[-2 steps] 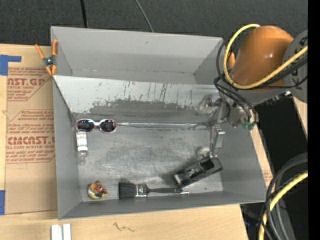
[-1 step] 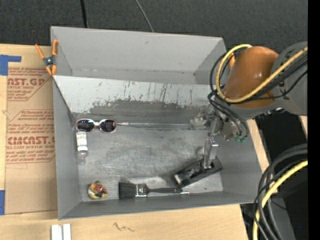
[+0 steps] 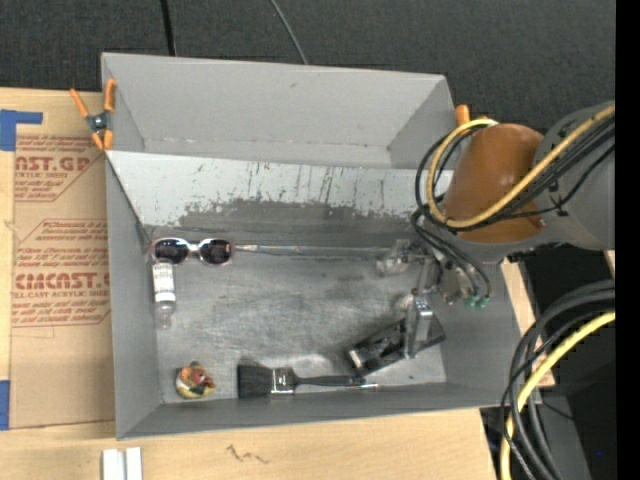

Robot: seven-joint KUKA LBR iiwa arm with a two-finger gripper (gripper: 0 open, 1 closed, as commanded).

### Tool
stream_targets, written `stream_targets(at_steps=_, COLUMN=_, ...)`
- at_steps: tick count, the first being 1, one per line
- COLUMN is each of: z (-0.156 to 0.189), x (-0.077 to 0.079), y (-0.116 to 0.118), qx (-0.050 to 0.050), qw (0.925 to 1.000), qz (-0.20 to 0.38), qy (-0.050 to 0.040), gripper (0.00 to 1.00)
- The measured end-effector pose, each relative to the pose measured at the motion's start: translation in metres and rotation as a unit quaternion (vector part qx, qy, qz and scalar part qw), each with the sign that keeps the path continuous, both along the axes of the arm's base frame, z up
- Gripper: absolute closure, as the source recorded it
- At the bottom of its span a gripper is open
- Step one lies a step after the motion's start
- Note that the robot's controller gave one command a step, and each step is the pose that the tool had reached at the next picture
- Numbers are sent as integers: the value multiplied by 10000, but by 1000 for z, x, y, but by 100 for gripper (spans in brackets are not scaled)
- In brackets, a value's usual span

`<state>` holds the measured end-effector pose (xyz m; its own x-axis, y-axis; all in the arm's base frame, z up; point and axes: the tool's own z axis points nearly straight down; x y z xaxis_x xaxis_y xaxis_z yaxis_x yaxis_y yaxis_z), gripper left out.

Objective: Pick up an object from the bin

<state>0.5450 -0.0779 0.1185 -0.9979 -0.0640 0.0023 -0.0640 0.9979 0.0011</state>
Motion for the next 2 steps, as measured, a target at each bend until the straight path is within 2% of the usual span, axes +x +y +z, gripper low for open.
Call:
stream_targets(at_steps=1, z=-4, x=-3, y=-1, qx=1, qw=9996, qz=291, qy=-10, gripper=0)
stream_targets(at_steps=2, z=-23, x=-24, y=45, qx=7, qw=9890, qz=1480, qy=5, gripper=100)
